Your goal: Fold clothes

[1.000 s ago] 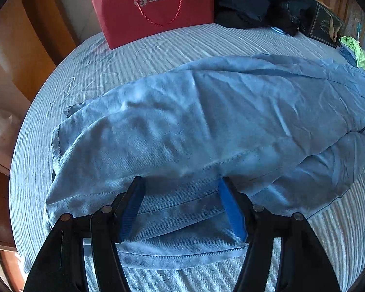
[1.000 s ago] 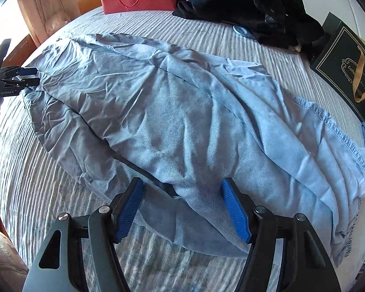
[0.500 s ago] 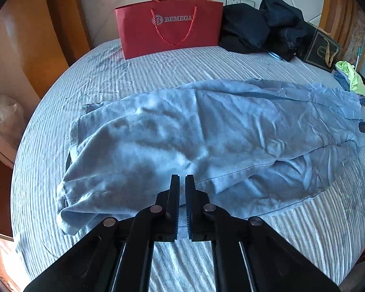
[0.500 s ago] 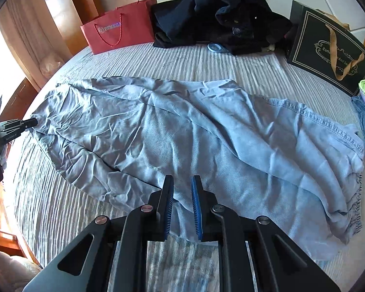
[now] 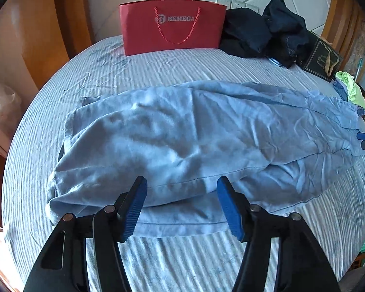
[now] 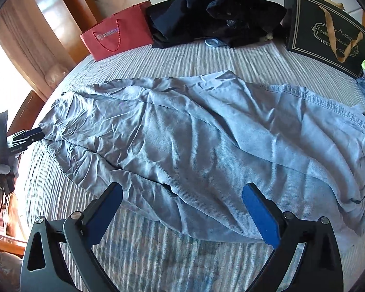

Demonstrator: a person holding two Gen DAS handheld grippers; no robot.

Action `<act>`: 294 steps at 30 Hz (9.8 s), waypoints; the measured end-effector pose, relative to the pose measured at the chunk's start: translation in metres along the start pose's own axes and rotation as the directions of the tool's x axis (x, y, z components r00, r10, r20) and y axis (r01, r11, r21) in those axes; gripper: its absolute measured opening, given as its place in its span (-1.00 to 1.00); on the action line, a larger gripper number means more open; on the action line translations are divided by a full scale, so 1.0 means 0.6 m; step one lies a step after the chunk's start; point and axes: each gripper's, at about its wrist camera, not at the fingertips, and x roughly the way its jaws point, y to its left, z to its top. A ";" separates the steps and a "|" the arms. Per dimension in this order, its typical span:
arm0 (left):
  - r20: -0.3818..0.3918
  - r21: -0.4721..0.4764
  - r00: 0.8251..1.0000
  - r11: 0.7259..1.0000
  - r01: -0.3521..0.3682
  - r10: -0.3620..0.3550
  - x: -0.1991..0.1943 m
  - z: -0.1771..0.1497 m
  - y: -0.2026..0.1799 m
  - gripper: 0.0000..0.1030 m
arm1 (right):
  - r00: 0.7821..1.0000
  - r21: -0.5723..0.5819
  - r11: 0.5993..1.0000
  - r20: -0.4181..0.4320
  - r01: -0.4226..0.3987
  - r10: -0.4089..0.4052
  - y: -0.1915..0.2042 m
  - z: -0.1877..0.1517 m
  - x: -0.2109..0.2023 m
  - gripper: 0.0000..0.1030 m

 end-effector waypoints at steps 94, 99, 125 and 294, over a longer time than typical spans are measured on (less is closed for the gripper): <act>-0.051 -0.304 0.979 0.931 -0.205 0.199 0.019 0.053 0.215 -0.19 | 0.962 0.470 0.861 0.081 0.195 -0.262 -0.352 -0.002 -0.140 0.66; -0.057 -0.288 0.982 0.938 -0.191 0.183 0.035 0.064 0.223 -0.19 | 0.966 0.503 0.841 0.047 0.198 -0.255 -0.372 0.016 -0.107 0.66; -0.039 -0.200 0.877 0.857 -0.476 0.478 0.092 0.185 0.306 -0.87 | 0.938 0.385 0.856 -0.169 0.344 -0.301 -0.338 0.011 0.017 1.00; -0.216 -0.683 0.885 0.584 -0.438 0.412 0.055 -0.038 0.236 0.64 | 0.971 0.743 0.669 0.183 -0.033 -0.155 -0.402 -0.144 -0.110 0.88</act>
